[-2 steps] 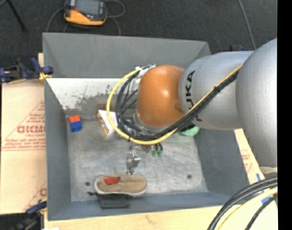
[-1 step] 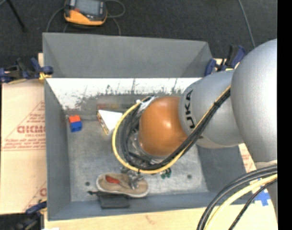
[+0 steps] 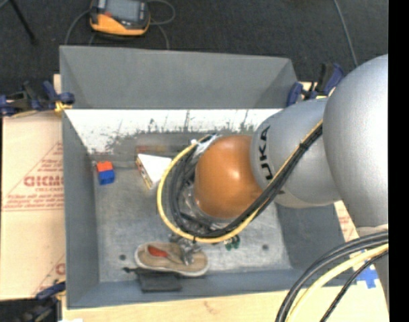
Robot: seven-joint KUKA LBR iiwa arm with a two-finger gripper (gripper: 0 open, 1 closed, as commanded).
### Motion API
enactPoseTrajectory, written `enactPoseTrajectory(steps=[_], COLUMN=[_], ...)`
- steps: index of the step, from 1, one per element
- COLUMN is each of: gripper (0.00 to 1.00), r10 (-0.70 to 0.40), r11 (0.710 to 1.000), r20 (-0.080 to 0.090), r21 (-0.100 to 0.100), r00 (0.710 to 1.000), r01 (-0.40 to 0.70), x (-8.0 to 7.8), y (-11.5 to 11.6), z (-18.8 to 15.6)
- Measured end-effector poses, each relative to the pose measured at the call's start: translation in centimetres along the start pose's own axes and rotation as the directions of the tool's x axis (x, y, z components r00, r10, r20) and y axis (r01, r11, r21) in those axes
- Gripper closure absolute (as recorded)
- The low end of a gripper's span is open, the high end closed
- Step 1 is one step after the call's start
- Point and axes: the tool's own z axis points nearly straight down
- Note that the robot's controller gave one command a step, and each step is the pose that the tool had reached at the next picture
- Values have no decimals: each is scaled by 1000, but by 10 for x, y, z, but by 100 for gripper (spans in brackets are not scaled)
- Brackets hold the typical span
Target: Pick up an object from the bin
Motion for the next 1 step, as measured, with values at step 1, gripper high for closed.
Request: enactPoseTrajectory(steps=[1], gripper=[100], r10=[53], r11=[999], r20=[-9], r21=[2], r00=[999], r01=[-53], x=[-12], y=[-1], z=[-192])
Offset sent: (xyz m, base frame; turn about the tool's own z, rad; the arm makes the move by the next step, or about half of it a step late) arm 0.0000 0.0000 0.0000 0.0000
